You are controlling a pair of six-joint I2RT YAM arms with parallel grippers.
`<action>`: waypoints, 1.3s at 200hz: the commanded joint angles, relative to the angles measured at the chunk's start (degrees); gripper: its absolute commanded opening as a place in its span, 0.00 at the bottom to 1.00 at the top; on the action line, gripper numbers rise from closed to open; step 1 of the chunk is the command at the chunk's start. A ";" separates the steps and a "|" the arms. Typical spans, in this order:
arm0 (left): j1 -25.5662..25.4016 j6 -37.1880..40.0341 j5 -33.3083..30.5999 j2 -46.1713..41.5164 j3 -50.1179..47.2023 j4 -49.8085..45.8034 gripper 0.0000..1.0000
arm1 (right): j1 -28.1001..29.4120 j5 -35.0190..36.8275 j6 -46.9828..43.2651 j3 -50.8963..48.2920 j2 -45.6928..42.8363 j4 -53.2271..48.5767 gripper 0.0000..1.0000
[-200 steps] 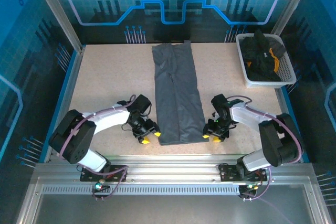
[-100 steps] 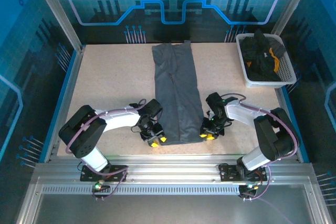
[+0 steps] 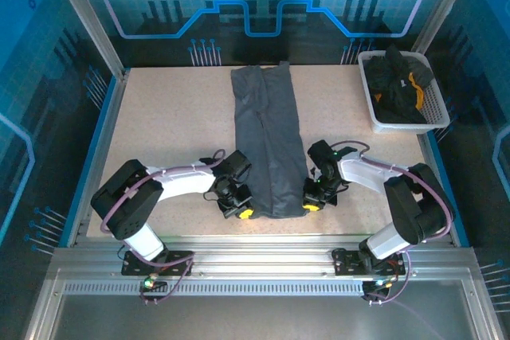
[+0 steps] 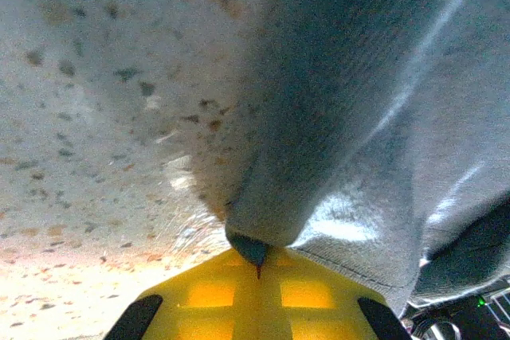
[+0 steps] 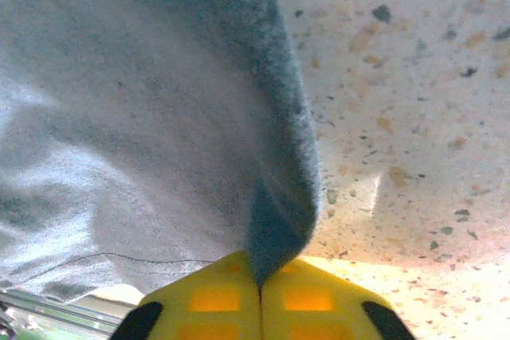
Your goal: Fold and stack the t-shirts
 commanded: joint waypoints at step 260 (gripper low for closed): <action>26.33 4.18 1.52 6.16 25.20 14.45 0.00 | -10.00 2.80 -1.35 61.46 29.47 -16.45 0.00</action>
